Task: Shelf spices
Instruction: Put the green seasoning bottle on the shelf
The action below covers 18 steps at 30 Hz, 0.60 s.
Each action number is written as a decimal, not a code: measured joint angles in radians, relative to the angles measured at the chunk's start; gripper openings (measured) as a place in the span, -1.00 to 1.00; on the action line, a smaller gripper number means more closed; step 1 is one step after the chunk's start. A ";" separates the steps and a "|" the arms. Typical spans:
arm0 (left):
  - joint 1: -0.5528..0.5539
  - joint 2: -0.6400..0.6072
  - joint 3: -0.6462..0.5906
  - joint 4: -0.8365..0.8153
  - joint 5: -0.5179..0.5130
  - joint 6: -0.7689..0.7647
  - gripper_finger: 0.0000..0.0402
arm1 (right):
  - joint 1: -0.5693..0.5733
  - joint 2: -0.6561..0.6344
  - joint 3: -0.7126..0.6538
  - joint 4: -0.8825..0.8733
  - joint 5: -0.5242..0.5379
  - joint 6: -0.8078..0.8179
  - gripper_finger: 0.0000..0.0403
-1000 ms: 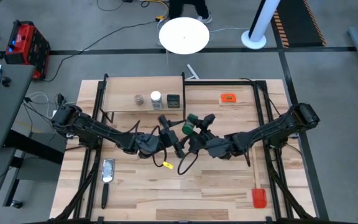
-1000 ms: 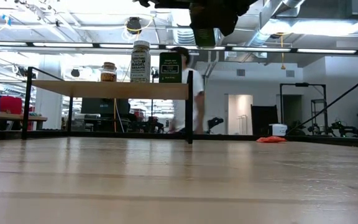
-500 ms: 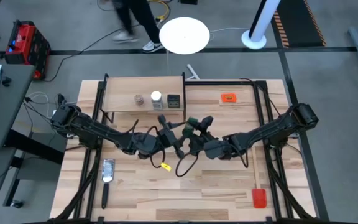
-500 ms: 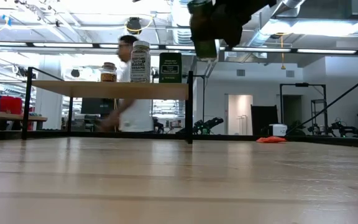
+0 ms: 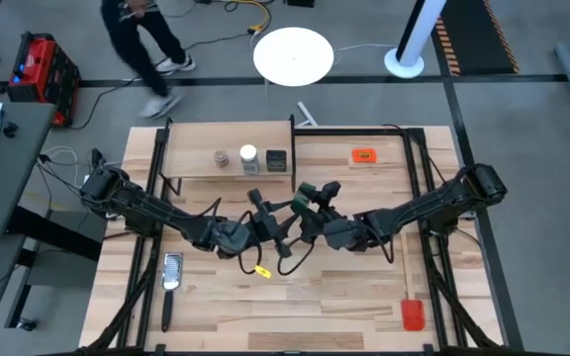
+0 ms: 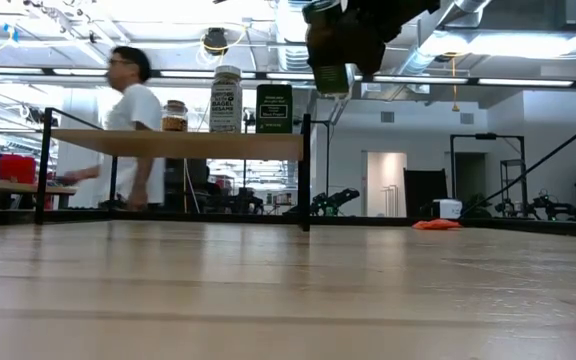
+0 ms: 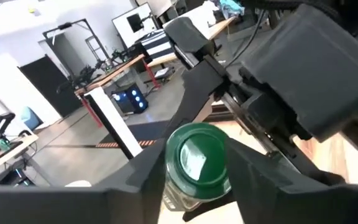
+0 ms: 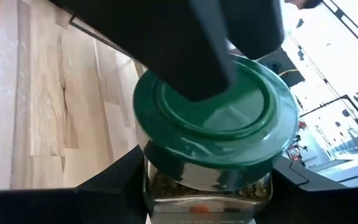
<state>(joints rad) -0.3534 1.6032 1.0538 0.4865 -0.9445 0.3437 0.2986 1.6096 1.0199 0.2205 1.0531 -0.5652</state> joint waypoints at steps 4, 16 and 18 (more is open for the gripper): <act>0.000 0.000 0.000 -0.025 -0.034 -0.071 -0.04 | 0.000 0.000 0.000 0.000 0.000 0.000 0.02; 0.029 0.000 0.000 -0.055 -0.006 -0.233 0.15 | -0.001 -0.001 0.001 0.001 -0.004 0.000 0.02; 0.035 0.000 0.000 -0.055 0.017 -0.243 0.15 | -0.001 -0.001 0.001 0.000 -0.003 0.000 0.02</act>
<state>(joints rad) -0.3186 1.6035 1.0538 0.4319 -0.9280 0.1006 0.2978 1.6089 1.0210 0.2208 1.0496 -0.5652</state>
